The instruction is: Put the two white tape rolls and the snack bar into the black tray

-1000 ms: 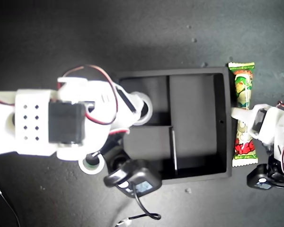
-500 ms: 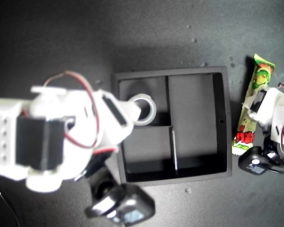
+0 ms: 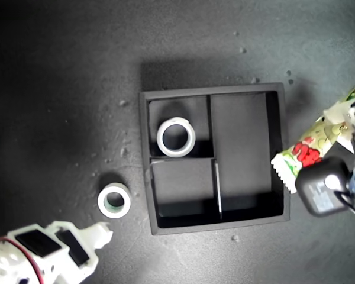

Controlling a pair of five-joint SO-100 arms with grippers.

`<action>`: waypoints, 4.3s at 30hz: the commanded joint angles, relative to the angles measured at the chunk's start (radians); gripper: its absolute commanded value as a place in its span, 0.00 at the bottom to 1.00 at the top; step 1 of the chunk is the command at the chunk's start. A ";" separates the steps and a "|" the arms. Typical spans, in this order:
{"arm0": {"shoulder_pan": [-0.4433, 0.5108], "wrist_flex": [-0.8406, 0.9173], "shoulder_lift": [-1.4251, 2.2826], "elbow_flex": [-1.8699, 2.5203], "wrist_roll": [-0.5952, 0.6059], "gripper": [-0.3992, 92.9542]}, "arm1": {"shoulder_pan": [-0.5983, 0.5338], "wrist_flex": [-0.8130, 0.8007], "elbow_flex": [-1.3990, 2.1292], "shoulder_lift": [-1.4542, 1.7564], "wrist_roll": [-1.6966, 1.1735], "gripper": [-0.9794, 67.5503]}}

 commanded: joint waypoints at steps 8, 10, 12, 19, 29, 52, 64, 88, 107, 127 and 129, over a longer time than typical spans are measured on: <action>0.032 -0.557 0.221 0.577 -0.089 0.13 | -0.075 -0.465 0.098 0.014 -0.658 0.01; 0.021 -0.614 0.250 0.653 -0.098 0.13 | -0.072 -0.563 0.133 0.012 -0.707 0.01; 0.012 -0.638 0.264 0.695 -0.103 0.13 | -0.067 -0.653 0.172 0.005 -0.756 0.01; -0.009 -0.684 0.247 0.738 -0.098 0.13 | -0.087 -0.764 0.163 -0.114 -0.793 0.01; -0.041 -0.773 0.181 0.782 -0.084 0.14 | -0.097 -0.787 0.209 -0.143 -0.779 0.01; -0.055 -0.834 0.000 0.770 -0.132 0.09 | -0.075 -0.566 -0.014 -0.129 -0.658 0.20; -0.143 -0.538 0.272 0.638 0.014 0.01 | -0.037 -0.081 -0.466 -0.127 -0.026 0.01; -0.218 0.252 -0.856 -1.233 0.232 0.07 | 0.011 0.110 -0.135 0.150 0.273 0.01; -0.250 0.250 -0.253 -0.548 0.078 0.01 | 0.038 -0.072 0.433 0.666 0.321 0.01; -0.400 -0.333 1.253 1.350 0.015 0.01 | 0.038 -0.508 1.646 1.555 0.532 0.01; -0.393 -0.345 1.333 1.447 0.002 0.01 | 0.038 -0.509 1.712 1.611 0.532 0.01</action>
